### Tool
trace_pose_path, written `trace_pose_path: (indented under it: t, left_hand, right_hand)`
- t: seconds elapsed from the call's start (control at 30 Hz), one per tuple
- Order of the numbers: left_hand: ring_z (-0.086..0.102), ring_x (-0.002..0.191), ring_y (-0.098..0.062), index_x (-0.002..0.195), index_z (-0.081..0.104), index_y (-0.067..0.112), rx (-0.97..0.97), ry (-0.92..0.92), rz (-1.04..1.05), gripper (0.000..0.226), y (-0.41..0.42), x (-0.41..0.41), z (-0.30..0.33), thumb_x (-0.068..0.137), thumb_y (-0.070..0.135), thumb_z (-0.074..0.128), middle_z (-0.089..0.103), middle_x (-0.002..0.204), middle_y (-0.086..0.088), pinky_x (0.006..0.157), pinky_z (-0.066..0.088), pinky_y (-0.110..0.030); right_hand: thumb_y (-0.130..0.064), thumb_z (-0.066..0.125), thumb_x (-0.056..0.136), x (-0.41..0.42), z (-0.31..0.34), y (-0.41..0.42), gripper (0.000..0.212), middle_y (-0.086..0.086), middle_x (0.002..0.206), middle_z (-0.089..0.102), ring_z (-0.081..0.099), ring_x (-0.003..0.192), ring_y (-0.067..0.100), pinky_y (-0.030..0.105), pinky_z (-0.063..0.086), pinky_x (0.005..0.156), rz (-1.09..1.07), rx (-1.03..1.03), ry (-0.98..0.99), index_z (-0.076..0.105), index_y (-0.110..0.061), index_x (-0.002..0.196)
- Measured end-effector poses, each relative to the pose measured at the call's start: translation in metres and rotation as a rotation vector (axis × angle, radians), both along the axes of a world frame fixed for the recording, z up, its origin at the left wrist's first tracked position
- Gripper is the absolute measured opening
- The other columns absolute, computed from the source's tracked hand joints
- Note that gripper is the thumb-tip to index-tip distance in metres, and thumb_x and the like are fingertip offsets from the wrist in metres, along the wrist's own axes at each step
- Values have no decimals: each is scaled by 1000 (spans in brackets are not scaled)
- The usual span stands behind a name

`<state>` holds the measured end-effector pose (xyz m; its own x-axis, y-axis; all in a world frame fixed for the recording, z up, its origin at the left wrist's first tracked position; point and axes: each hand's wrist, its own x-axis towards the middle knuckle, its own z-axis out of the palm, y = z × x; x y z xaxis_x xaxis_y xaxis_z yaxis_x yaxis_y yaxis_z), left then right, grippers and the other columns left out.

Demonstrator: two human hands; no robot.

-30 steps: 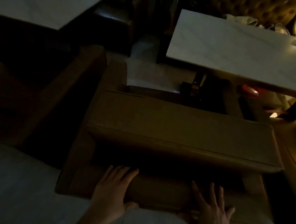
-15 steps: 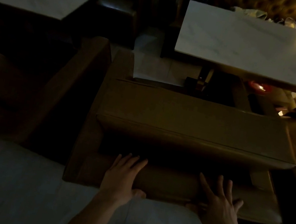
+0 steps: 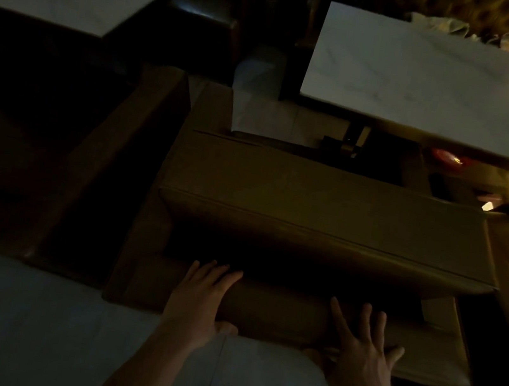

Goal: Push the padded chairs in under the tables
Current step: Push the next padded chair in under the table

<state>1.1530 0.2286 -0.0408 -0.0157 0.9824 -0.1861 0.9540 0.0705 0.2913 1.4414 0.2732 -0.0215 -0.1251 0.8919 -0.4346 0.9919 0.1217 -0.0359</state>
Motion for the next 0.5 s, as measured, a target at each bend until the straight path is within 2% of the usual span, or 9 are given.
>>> trace_pose_path:
  t: [0.17, 0.23, 0.33, 0.5]
  left_hand:
    - [-3, 149, -19, 153, 0, 41, -64, 45, -33, 105, -1, -2, 5, 73, 71, 62, 8, 164, 6, 120, -9, -42]
    - [-5, 150, -20, 153, -4, 40, -98, 62, -33, 109, -3, -1, 14, 72, 76, 58, 5, 164, 4, 120, -7, -45]
    - [0, 149, -20, 152, -3, 41, -89, 43, -27, 105, -14, 4, 35, 73, 80, 54, 6, 164, 3, 121, -4, -44]
    - [3, 149, -21, 153, 3, 40, -80, 41, -73, 100, -43, 13, 97, 75, 81, 51, 6, 164, 4, 121, 2, -43]
  right_hand:
    - [-87, 41, 75, 0, 8, -1, 104, 11, 161, -26, -27, 145, 40, 73, 10, 112, 28, -10, -9, -25, -49, 146]
    - [-86, 45, 74, 2, 19, 1, 105, 10, 163, -21, -21, 148, 37, 70, 12, 114, 15, -27, 4, -22, -49, 147]
    - [-83, 46, 76, 4, 45, -8, 103, 8, 165, -9, -12, 151, 33, 63, 14, 118, -22, -1, 64, -15, -46, 151]
    - [-75, 50, 82, 9, 103, -52, 98, 8, 166, -4, -5, 152, 31, 58, 13, 120, -76, 93, 97, -11, -43, 153]
